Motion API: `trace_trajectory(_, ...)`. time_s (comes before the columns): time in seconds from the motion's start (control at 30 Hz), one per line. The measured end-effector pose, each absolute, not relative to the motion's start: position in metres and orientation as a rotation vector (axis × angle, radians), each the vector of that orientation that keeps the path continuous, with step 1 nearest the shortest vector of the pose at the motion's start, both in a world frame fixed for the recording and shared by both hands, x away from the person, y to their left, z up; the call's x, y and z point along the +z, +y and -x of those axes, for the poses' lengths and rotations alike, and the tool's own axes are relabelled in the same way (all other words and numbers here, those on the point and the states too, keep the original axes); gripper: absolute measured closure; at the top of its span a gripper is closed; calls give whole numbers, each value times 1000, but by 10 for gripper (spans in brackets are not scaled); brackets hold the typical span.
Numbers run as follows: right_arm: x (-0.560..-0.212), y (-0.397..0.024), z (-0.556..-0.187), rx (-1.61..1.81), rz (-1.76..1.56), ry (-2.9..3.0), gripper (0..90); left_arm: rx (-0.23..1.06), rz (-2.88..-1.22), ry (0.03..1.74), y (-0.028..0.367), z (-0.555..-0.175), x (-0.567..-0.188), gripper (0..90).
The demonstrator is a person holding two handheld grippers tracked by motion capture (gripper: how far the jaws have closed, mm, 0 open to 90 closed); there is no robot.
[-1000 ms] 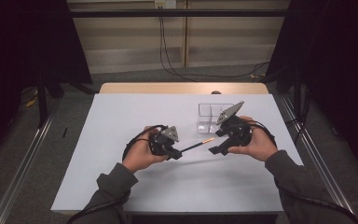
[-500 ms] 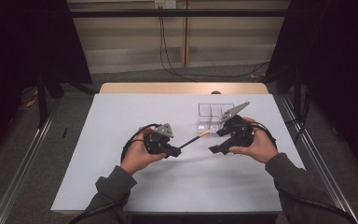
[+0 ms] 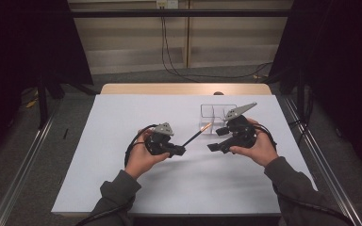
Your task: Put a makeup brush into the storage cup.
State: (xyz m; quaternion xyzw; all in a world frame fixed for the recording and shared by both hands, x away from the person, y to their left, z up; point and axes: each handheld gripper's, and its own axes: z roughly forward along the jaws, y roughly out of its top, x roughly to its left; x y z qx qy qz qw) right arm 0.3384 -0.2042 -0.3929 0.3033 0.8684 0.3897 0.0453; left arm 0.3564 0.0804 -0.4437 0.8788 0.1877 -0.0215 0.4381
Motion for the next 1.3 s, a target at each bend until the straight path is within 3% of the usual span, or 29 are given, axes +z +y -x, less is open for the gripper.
trace_trajectory(1.3, -387, -201, -335, 1355, -935, 2548, 266, -42, -1885, 594, 76, -350, -447, 858)
